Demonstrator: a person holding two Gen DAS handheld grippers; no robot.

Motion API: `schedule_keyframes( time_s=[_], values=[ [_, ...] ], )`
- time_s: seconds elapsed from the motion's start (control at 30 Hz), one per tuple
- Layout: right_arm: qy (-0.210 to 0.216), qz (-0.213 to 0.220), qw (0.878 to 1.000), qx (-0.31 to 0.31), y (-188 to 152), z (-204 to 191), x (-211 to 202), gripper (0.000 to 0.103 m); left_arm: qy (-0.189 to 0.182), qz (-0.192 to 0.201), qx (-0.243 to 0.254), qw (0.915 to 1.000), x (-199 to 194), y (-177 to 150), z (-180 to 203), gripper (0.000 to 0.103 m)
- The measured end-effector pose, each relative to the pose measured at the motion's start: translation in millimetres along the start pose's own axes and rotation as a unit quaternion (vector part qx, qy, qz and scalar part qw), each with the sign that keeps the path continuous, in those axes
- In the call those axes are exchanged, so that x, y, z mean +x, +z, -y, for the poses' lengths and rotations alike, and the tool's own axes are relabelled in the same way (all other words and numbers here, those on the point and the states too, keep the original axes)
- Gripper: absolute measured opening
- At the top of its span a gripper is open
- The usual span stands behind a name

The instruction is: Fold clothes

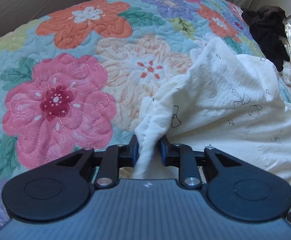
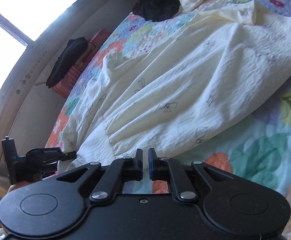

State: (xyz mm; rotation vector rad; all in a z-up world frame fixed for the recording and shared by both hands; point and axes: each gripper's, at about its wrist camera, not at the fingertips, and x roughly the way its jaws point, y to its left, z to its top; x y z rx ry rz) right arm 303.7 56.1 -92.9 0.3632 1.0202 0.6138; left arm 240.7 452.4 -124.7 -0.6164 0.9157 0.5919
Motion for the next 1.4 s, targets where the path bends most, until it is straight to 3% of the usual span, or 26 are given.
schedule_keyframes(
  time_s=[0.07, 0.17, 0.2, 0.27, 0.33, 0.47, 0.53, 0.57, 0.6, 0.63, 0.8, 0.9, 0.97, 1.1, 1.2, 1.27, 1.37, 1.4],
  values=[
    [-0.021, 0.011, 1.0, -0.007, 9.4, 9.8, -18.3, 0.011, -0.019, -0.001, -0.006, 0.9998, -15.3, 5.8, 0.7, 0.044],
    [-0.037, 0.016, 0.999, -0.024, 20.9, 18.7, -49.2, 0.015, -0.134, 0.017, -0.007, 0.9909, -43.6, 13.8, 8.4, 0.054],
    [-0.039, 0.015, 0.999, -0.023, 24.4, 21.7, -61.0, 0.021, -0.147, 0.02, 0.005, 0.9889, -50.0, 12.8, 17.6, 0.056],
    [-0.024, 0.007, 1.0, -0.001, 32.2, 28.0, -79.7, 0.029, -0.162, 0.022, 0.034, 0.9859, -61.3, 9.5, 38.7, 0.057],
    [0.001, -0.011, 1.0, 0.016, 40.0, 33.0, -101.4, 0.03, -0.17, 0.019, 0.058, 0.9835, -68.3, 5.1, 58.7, 0.062],
    [0.024, -0.03, 0.999, 0.021, 49.3, 28.9, -136.7, 0.032, -0.169, -0.003, 0.099, 0.9806, -70.1, -7.8, 91.9, 0.063],
    [0.033, -0.037, 0.999, 0.022, 51.5, 21.6, -152.1, 0.037, -0.187, -0.003, 0.119, 0.9752, -69.1, -16.5, 104.6, 0.064],
    [0.032, -0.039, 0.999, 0.006, 50.6, 16.3, -156.4, 0.047, -0.2, -0.001, 0.126, 0.9717, -65.7, -21.7, 111.0, 0.065],
    [0.03, -0.041, 0.999, -0.013, 49.2, 10.5, -160.0, 0.055, -0.213, 0.001, 0.133, 0.968, -62.3, -26.8, 117.3, 0.07],
    [0.022, -0.044, 0.998, -0.029, 47.7, 7.7, -160.1, 0.057, -0.226, 0.002, 0.14, 0.964, -58.9, -31.9, 123.7, 0.073],
    [-0.028, -0.022, 0.998, -0.052, 33.6, 32.8, -122.5, 0.057, -0.282, 0.005, 0.176, 0.9433, -40.1, -58.9, 157.7, 0.073],
    [-0.057, 0.015, 0.998, -0.026, 31.8, 70.2, -98.6, 0.057, -0.314, -0.032, 0.181, 0.9315, -21.3, -79.8, 183.1, 0.073],
    [-0.071, 0.042, 0.997, 0.008, 32.7, 99.6, -85.0, 0.057, -0.321, -0.065, 0.173, 0.9287, -6.9, -93.3, 196.6, 0.073],
    [-0.073, 0.091, 0.993, 0.033, 43.4, 138.2, -68.6, 0.057, -0.309, -0.099, 0.143, 0.9352, 14.0, -112.9, 214.6, 0.073],
    [-0.07, 0.125, 0.989, 0.047, 58.1, 161.1, -55.3, 0.059, -0.316, -0.104, 0.057, 0.9413, 25.4, -117.2, 210.0, 0.073],
    [-0.077, 0.143, 0.984, 0.07, 68.2, 177.1, -47.3, 0.06, -0.341, -0.111, -0.016, 0.9333, 31.9, -115.8, 199.6, 0.073],
    [-0.091, 0.168, 0.976, 0.102, 84.3, 201.8, -35.2, 0.062, -0.35, -0.12, -0.091, 0.9247, 39.7, -113.1, 182.8, 0.073],
    [-0.097, 0.175, 0.974, 0.109, 90.3, 209.9, -31.0, 0.062, -0.342, -0.106, -0.095, 0.929, 39.3, -111.2, 180.3, 0.073]
  ],
)
